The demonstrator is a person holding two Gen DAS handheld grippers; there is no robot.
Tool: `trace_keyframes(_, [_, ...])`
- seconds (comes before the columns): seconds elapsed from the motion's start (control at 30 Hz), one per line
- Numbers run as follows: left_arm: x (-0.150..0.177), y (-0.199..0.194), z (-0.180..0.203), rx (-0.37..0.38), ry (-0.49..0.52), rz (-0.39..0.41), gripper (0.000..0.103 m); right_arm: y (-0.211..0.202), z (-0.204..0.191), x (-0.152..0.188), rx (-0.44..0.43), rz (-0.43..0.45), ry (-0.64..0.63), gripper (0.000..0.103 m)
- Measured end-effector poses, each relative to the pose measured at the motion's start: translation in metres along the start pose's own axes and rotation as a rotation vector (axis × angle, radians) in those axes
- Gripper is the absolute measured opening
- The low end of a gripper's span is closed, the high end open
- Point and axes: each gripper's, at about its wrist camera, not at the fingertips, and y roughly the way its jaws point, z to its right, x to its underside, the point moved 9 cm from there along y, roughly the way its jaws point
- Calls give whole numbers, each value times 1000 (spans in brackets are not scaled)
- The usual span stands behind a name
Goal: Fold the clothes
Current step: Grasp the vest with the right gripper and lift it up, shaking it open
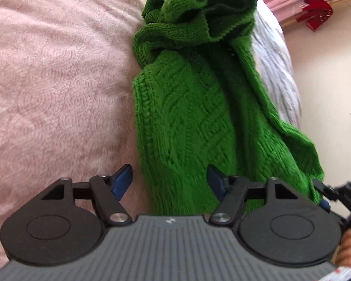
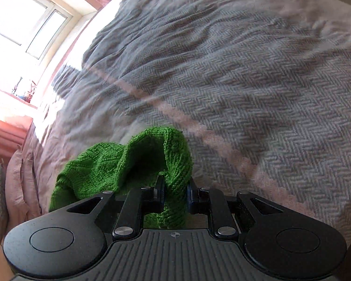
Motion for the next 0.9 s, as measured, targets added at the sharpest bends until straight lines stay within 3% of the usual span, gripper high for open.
trace_keyframes(0.03, [-3,1,1,19,-10,5,24,-1,0,1,-12,-10,7,13])
trace_keyframes(0.07, [-6,-3,2,21,-5,11,10,-3,-2,2,-25,-21,4,13])
trace_keyframes(0.2, [-30,-70,22,58,88,152,7,-27,-45,11,-159,-85,-147,13])
trace_keyframes(0.4, [-89,-232,32,74,103,418,5,-104,-175,38,-557,-166,-528,13])
trace_keyframes(0.5, [-120,-316,41,61,145,575,5,-142,-242,52,-752,-151,-630,13])
trace_keyframes(0.6, [-155,-390,62,52,211,733,5,-159,-301,53,-915,-118,-612,13])
trace_keyframes(0.73, [-210,-441,80,9,266,844,5,-140,-376,40,-941,-67,-494,13])
trace_keyframes(0.83, [-255,-462,86,-36,275,874,5,-127,-427,29,-950,-31,-408,13])
trace_keyframes(0.9, [-281,-475,89,-47,257,889,5,-134,-456,24,-966,18,-423,13])
